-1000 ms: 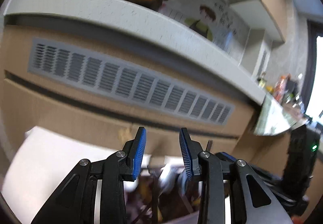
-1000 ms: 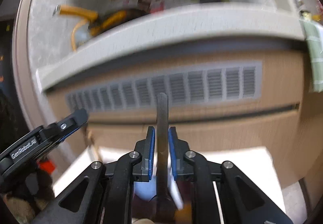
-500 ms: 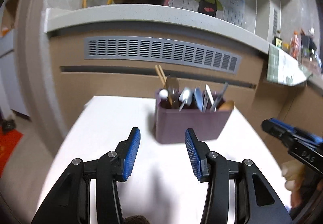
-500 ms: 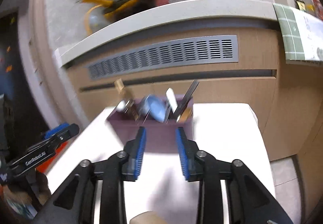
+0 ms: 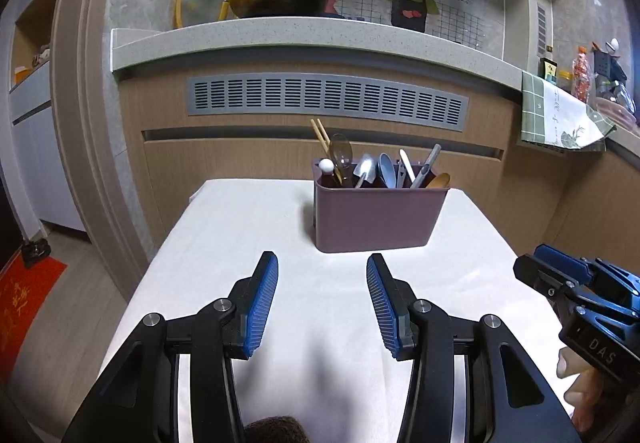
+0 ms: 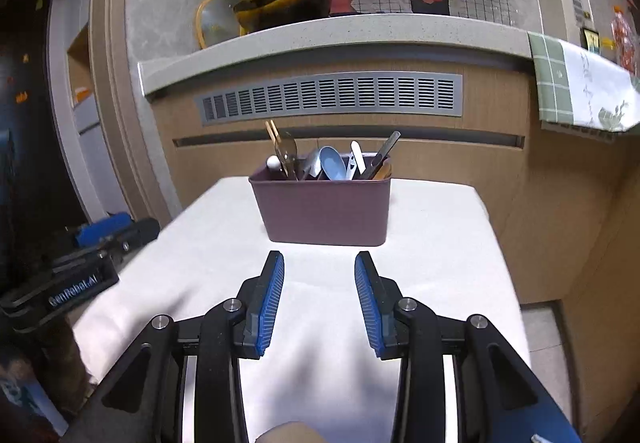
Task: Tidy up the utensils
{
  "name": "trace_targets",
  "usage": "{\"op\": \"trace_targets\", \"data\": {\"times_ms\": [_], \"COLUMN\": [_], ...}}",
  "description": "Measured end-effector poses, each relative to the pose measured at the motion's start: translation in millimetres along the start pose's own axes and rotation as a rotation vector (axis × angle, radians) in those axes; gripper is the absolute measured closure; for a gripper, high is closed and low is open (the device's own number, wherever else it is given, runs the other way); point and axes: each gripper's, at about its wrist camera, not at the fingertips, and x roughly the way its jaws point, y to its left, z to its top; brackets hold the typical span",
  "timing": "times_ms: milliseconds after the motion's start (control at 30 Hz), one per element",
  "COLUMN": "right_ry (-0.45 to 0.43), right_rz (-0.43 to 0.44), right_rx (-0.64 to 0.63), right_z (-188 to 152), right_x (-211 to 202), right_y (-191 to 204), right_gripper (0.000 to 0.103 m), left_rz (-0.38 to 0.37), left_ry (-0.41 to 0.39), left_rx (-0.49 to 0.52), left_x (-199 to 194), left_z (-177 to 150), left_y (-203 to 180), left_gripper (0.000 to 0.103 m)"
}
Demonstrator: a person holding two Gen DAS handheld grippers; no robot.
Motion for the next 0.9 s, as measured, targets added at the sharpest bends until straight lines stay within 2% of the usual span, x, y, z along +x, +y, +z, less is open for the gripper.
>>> {"op": "trace_targets", "data": {"times_ms": [900], "right_ry": [0.013], "right_rz": [-0.02], "right_rx": [0.006], "right_z": [-1.2], "right_x": [4.4], "right_y": [-4.1], "right_gripper": [0.068], "left_rz": [-0.037], "left_ry": [0.039], "left_rx": [0.005], "left_x": [11.2], "left_z": [-1.6], "left_y": [-3.2], "left_gripper": [0.056]}}
